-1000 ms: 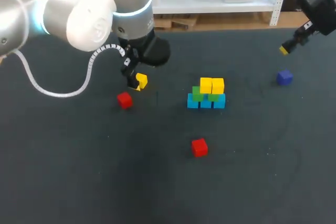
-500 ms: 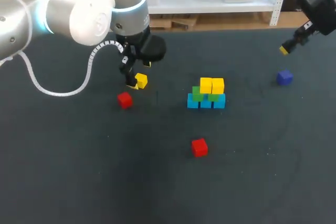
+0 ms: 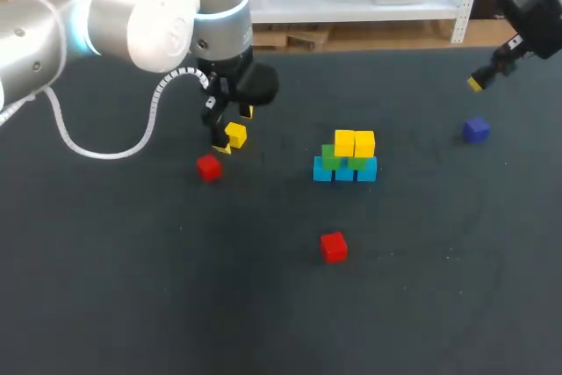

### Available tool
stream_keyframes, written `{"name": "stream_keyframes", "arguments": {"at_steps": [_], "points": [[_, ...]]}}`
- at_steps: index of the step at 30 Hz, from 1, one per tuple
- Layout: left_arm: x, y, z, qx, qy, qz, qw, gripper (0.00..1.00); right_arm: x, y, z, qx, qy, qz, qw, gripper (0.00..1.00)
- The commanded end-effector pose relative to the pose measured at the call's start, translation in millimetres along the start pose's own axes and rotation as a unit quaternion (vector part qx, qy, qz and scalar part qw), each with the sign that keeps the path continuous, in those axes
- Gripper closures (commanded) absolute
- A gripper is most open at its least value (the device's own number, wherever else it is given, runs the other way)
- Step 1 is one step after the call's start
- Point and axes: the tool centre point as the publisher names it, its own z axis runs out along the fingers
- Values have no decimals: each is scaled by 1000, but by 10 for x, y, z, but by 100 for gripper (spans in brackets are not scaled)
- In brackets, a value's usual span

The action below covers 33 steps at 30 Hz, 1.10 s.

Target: Place the blue cubes, place green cubes on the blue cubes, place the yellow cubes on the green cubes, then place the red cubes on the yellow cubes, and place purple cube on the red cubes.

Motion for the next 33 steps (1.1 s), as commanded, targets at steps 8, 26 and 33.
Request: {"name": "stream_keyframes", "arguments": {"at_steps": [8,26,33], "points": [[28,67,26,10,4,-9,1000,100,-5,-6,10,-1,0,0,1000,0],[-102,-61,-452,48,2,-63,997,100,-5,-6,10,-1,0,0,1000,0],[-348,-81,-881,77,8,-117,990,100,-5,-6,10,-1,0,0,1000,0]]}}
